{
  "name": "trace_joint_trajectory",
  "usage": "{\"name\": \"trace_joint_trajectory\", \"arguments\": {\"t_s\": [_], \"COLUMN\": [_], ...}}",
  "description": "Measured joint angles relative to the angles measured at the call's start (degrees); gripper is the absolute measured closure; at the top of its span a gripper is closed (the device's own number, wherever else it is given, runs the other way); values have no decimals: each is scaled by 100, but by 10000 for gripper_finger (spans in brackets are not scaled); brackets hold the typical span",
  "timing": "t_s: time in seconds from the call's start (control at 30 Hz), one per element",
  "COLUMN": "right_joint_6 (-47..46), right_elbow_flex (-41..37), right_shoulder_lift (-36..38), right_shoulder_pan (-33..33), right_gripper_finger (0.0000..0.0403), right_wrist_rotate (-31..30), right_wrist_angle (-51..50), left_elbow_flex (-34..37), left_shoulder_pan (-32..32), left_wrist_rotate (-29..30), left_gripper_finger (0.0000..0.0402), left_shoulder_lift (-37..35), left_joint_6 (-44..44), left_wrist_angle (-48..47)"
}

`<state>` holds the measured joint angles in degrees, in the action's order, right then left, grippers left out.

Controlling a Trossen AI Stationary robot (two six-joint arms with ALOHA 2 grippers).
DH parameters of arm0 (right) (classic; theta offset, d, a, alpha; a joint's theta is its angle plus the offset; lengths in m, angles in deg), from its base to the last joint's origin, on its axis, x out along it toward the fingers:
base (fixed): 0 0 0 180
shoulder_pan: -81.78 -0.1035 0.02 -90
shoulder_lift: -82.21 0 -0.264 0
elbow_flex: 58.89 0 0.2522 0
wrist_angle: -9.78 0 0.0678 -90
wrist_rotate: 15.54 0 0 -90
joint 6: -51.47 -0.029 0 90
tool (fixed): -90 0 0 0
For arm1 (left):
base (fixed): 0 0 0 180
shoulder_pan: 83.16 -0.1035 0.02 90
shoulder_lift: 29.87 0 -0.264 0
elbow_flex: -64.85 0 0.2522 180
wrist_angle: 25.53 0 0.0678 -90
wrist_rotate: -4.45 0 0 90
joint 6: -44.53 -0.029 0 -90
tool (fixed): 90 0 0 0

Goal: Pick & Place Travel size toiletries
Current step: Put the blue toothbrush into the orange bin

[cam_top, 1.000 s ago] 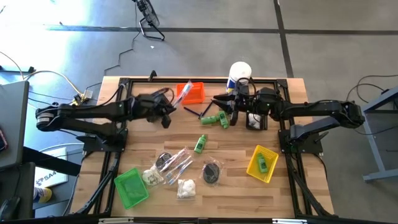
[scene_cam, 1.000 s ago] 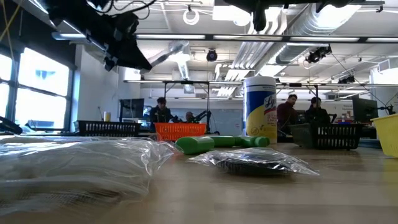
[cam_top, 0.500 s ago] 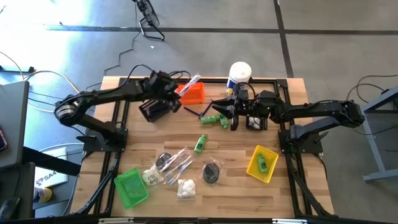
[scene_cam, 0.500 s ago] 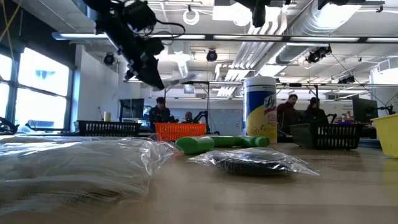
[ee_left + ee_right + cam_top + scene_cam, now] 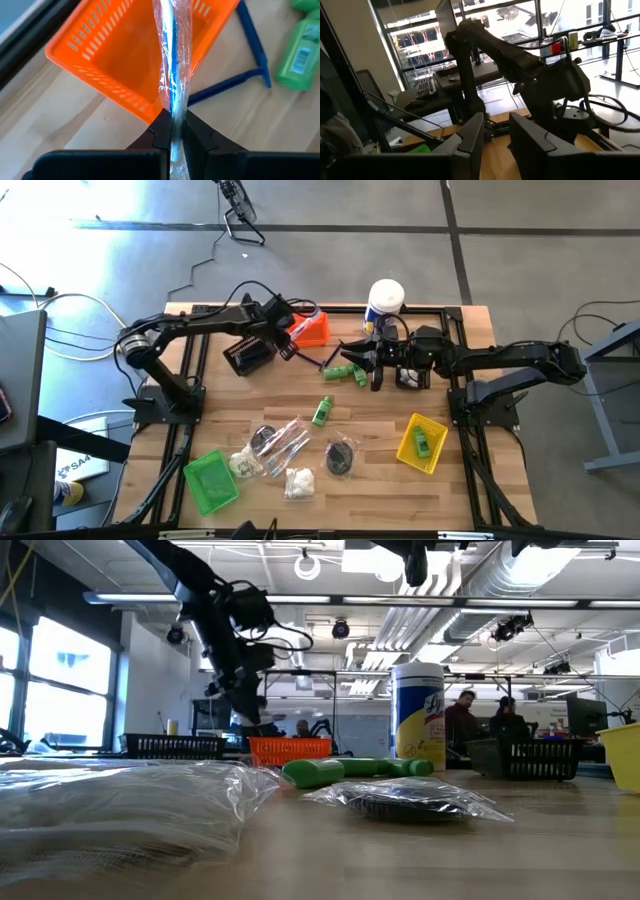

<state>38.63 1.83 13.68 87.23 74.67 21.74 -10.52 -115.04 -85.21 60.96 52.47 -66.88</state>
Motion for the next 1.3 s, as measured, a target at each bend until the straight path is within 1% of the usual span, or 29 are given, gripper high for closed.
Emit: {"name": "trace_joint_trajectory", "arguments": {"t_s": [0.33, 0.4, 0.5, 0.7, 0.77, 0.83, 0.97, 1.13, 1.2, 1.3], "right_joint_6": [0, -62, -85, -85, -85, -85, -85, 117, 201, 255], "right_elbow_flex": [0, 0, 0, 0, 0, 0, 0, 0, 0, 0], "right_shoulder_lift": [0, 0, 0, 0, 0, 0, 0, 0, 0, 0], "right_shoulder_pan": [4, 4, 4, 4, 4, 4, 4, 4, 12, 22], "right_gripper_finger": [318, 318, 318, 318, 318, 318, 318, 318, 318, 318], "right_wrist_rotate": [-2, -2, -2, -2, -2, -2, -2, -22, -22, -15], "right_wrist_angle": [-137, -150, -186, -182, -182, -163, -154, -107, -53, 1], "left_elbow_flex": [-2, -2, -2, -2, -2, -2, -2, 0, 1, -70], "left_shoulder_pan": [-4, -4, -4, -4, -2, -2, 0, 0, 0, 0], "left_wrist_rotate": [48, 58, 68, 83, 83, 60, -95, -848, -1140, -1370], "left_gripper_finger": [382, 375, 345, 255, 234, 222, 216, 219, 230, 260], "left_shoulder_lift": [115, 115, 115, 115, 115, 115, 113, 41, -4, -3], "left_joint_6": [154, 154, 154, 150, 150, 156, 300, 596, 639, 695], "left_wrist_angle": [110, 108, 116, 228, 331, 392, 358, 372, 376, 299]}}
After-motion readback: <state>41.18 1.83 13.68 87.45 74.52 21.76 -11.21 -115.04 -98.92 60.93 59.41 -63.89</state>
